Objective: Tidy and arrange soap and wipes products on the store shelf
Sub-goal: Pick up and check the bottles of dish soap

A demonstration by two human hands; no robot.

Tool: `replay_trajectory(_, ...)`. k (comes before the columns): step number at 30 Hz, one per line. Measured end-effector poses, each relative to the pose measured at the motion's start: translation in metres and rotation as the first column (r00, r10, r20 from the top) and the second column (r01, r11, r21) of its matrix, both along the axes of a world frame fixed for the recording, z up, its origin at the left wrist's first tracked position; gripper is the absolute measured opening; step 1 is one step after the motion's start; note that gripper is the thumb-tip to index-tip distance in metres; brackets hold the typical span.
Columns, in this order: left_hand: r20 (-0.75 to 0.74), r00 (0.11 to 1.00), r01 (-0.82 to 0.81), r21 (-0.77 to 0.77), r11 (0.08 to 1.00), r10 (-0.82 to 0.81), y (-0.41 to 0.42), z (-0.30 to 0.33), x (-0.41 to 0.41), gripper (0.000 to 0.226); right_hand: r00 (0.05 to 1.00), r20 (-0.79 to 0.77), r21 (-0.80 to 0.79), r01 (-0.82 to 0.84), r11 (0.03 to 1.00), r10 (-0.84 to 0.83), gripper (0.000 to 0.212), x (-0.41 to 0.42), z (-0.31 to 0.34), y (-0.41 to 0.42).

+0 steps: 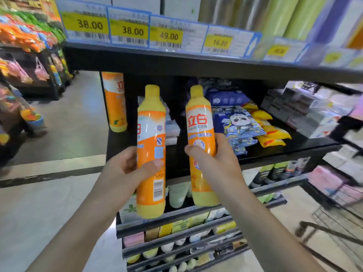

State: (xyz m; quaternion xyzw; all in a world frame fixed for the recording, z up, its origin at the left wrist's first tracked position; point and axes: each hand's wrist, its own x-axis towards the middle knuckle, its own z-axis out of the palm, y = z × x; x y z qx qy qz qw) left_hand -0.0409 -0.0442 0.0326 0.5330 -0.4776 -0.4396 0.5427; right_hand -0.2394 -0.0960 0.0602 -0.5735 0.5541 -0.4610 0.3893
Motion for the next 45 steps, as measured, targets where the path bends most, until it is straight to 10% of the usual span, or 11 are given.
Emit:
replay_trajectory(9, -0.043, 0.959, 0.282, 0.173, 0.944, -0.279, 0.006, -0.018, -0.097, 0.039, 0.984, 0.104, 0.181, 0.124, 0.976, -0.144, 0.035, -0.120, -0.038, 0.105)
replay_trajectory(11, 0.174, 0.888, 0.382, 0.238, 0.893, -0.426, -0.002, -0.026, -0.135, 0.025, 0.959, 0.133, 0.218, 0.217, 0.952, -0.249, 0.034, -0.150, -0.048, 0.125)
replay_trajectory(12, 0.221, 0.785, 0.536, 0.229, 0.813, -0.579, 0.001, -0.028, -0.158, 0.070, 0.942, 0.149, 0.234, 0.263, 0.936, -0.302, 0.032, -0.166, -0.053, 0.134)
replay_trajectory(16, -0.292, 0.700, 0.712, 0.352, 0.607, -0.652, -0.007, -0.009, -0.240, 0.064, 0.872, 0.157, 0.269, 0.414, 0.869, -0.464, 0.031, -0.232, -0.066, 0.159)
replay_trajectory(19, -0.325, 0.594, 0.797, 0.365, 0.482, -0.736, -0.012, -0.022, -0.308, 0.069, 0.843, 0.143, 0.286, 0.467, 0.837, -0.519, 0.032, -0.289, -0.076, 0.174)
replay_trajectory(22, -0.284, 0.795, 0.606, 0.411, 0.682, -0.535, -0.018, -0.052, -0.384, 0.036, 0.803, 0.128, 0.310, 0.525, 0.792, -0.582, 0.032, -0.351, -0.085, 0.185)
replay_trajectory(27, -0.304, 0.806, 0.591, 0.456, 0.666, -0.508, -0.024, -0.075, -0.505, 0.030, 0.717, 0.109, 0.359, 0.617, 0.700, -0.688, 0.036, -0.453, -0.107, 0.196)
replay_trajectory(45, -0.170, 0.600, 0.744, 0.478, 0.467, -0.782, -0.124, -0.135, -0.794, 0.053, 0.537, 0.127, 0.515, 0.683, 0.518, -0.834, 0.054, -0.716, -0.160, 0.119)
